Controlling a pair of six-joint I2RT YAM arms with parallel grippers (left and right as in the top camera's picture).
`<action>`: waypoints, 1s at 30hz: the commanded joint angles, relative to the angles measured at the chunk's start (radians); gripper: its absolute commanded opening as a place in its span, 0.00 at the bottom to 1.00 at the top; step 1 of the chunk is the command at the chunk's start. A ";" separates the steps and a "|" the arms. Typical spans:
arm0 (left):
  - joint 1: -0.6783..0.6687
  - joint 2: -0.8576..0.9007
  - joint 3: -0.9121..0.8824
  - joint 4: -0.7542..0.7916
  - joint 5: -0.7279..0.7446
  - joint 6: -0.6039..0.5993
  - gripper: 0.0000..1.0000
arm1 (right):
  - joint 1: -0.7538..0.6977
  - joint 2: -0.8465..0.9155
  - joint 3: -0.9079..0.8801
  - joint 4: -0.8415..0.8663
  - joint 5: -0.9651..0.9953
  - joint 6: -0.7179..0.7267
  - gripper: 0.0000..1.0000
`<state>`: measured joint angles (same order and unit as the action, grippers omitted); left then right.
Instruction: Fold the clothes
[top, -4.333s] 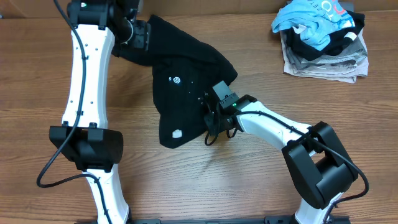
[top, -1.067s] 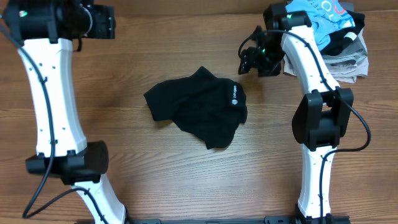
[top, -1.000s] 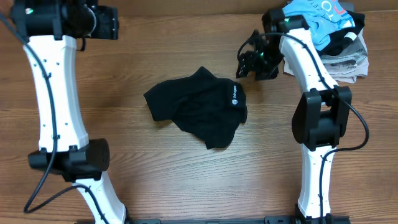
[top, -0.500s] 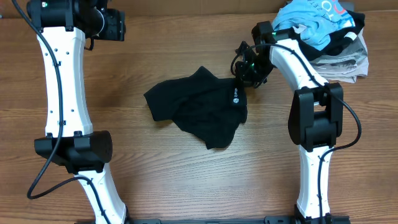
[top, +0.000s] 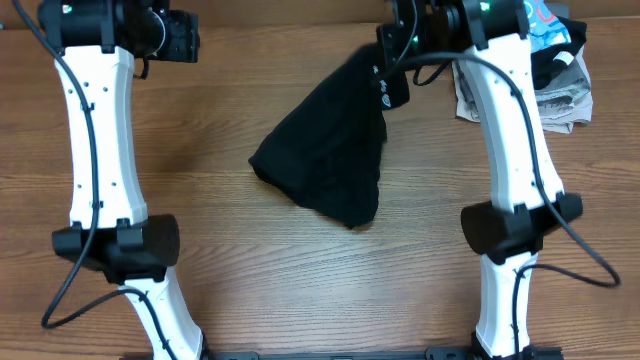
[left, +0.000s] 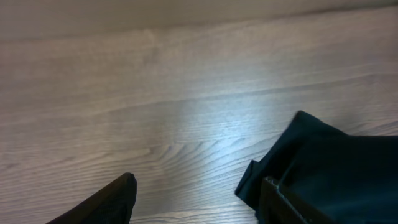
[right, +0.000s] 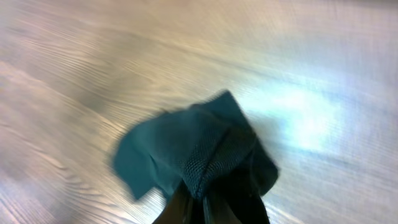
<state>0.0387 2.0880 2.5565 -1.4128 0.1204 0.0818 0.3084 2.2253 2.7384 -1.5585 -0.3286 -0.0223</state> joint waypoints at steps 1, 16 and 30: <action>-0.006 -0.124 0.032 0.001 0.012 0.024 0.68 | 0.077 -0.032 0.050 0.009 0.026 0.019 0.04; -0.056 -0.025 0.025 -0.205 0.707 0.536 0.82 | 0.191 -0.026 0.043 0.072 0.057 0.076 0.04; -0.223 0.185 0.021 -0.103 0.864 0.655 0.76 | 0.190 -0.026 0.043 0.072 0.036 0.075 0.04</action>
<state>-0.1532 2.2566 2.5774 -1.5303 0.9298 0.7017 0.4988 2.2024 2.7739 -1.4963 -0.2741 0.0490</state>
